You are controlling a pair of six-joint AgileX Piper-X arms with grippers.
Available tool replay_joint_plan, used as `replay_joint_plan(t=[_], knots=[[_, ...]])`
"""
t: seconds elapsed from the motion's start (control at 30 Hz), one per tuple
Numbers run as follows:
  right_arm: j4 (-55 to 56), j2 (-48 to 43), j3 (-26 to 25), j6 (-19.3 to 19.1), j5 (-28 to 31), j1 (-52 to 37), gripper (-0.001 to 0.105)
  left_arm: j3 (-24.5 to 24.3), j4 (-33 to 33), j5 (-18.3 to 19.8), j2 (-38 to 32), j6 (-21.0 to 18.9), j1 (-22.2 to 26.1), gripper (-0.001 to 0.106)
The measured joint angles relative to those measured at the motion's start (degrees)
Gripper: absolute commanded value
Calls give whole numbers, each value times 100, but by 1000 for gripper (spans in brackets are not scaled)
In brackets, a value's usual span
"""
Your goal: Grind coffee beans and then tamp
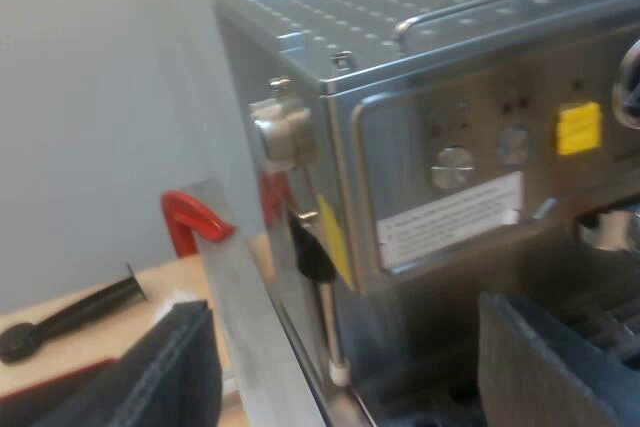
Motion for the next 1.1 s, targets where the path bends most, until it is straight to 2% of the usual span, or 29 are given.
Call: replay_joint_plan(t=[0.1,0.17,0.2,0.27,0.37,0.53,0.57,0.6,0.73,0.8,0.93,0.97,1.1], knots=[[41,0,-45,20,0,0,78,-433,525,258,229,0,0,71],[251,99,-161,57,0,0,78,-588,662,456,353,0,0,72],[1235,288,-739,96,-256,0,78,-714,768,622,493,0,0,72],[1503,493,-911,96,-592,0,78,-873,840,779,722,-92,0,71],[1735,947,-1147,96,-961,0,78,-1081,962,1023,1158,-445,0,71],[1847,1538,-1336,96,-1503,0,78,-1153,982,1171,1510,-643,0,71],[1855,1577,-1355,96,-1611,0,78,-1180,1035,1662,1915,-749,10,71],[1853,1628,-1364,96,-1949,0,78,-1180,1071,2030,2016,-764,14,71],[1884,1607,-1364,44,-2364,0,78,-1180,1329,2334,1937,-714,14,71],[1884,1551,-1364,-34,-2643,0,78,-1180,1536,2524,1768,-526,14,71],[1884,1546,-1364,-83,-2791,0,78,-1180,1747,2666,1565,-454,14,71],[1884,1546,-1364,-148,-2875,0,78,-1180,1971,2768,1428,-396,14,71],[1884,1546,-1350,-268,-3005,0,78,-1167,2322,2764,1218,-246,14,71]])
